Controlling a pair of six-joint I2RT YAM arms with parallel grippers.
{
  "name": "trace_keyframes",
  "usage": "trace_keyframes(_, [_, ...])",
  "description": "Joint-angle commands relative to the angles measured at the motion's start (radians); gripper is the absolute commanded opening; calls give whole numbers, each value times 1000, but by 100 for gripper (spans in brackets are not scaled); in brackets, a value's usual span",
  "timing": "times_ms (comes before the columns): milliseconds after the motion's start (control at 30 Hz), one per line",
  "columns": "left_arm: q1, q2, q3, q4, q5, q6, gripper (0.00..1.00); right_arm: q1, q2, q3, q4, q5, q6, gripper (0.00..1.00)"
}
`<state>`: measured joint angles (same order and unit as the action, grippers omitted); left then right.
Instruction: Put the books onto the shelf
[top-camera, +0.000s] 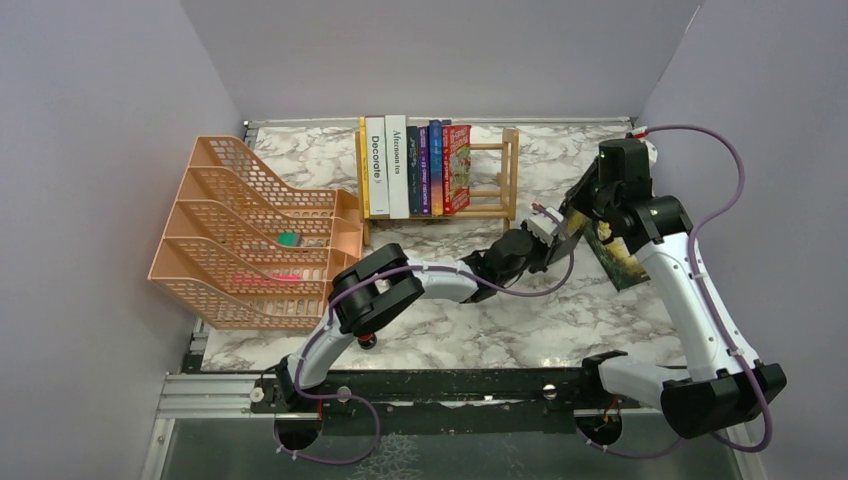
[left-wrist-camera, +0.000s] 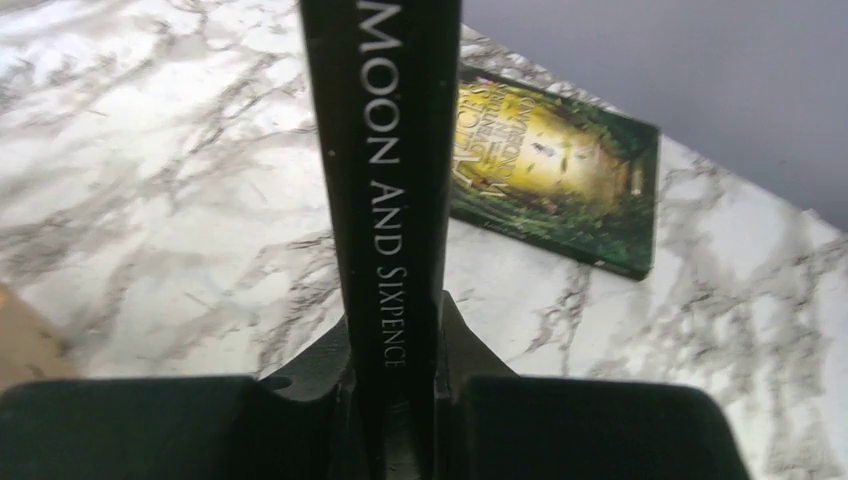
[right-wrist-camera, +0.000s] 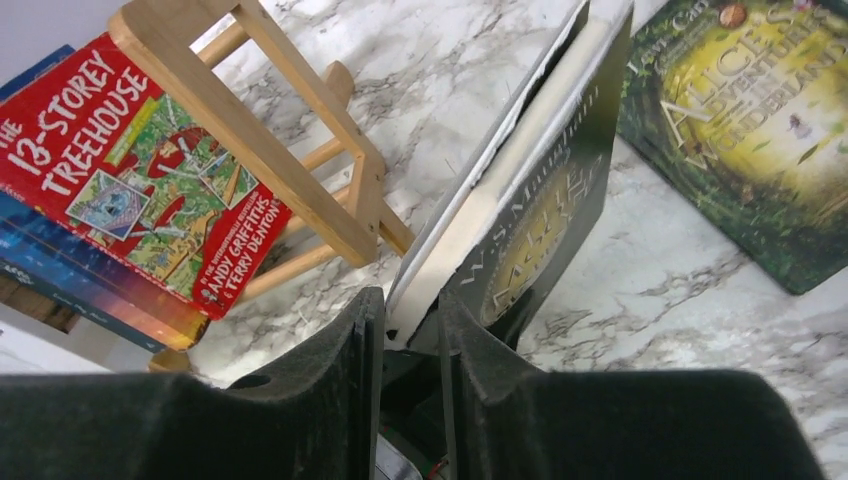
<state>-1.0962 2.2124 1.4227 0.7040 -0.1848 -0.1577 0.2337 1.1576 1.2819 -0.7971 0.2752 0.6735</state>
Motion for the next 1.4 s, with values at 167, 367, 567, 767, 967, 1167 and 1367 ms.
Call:
trace_keyframes(167, [7, -236, -125, 0, 6, -3, 0, 1, -33, 98, 75, 29, -38, 67])
trace_keyframes(367, [17, -386, -77, -272, 44, -16, 0, 1, -89, 125, 160, 32, -105, 68])
trace_keyframes(567, [87, -482, 124, -669, 92, -41, 0, 1, -166, 125, 185, 79, -131, 68])
trace_keyframes(767, [182, -588, 178, -802, 71, -100, 0, 1, -197, 97, 190, 84, -136, 68])
trace_keyframes(967, [250, -622, 187, -856, -133, -127, 0, 1, -194, 53, 187, 76, -131, 68])
trace_keyframes(1167, [301, -546, 220, -870, -196, -160, 0, 1, -168, 38, 174, 22, -125, 68])
trace_keyframes(1367, [353, -431, 290, -862, -113, -205, 0, 1, -148, 29, 143, -40, -135, 68])
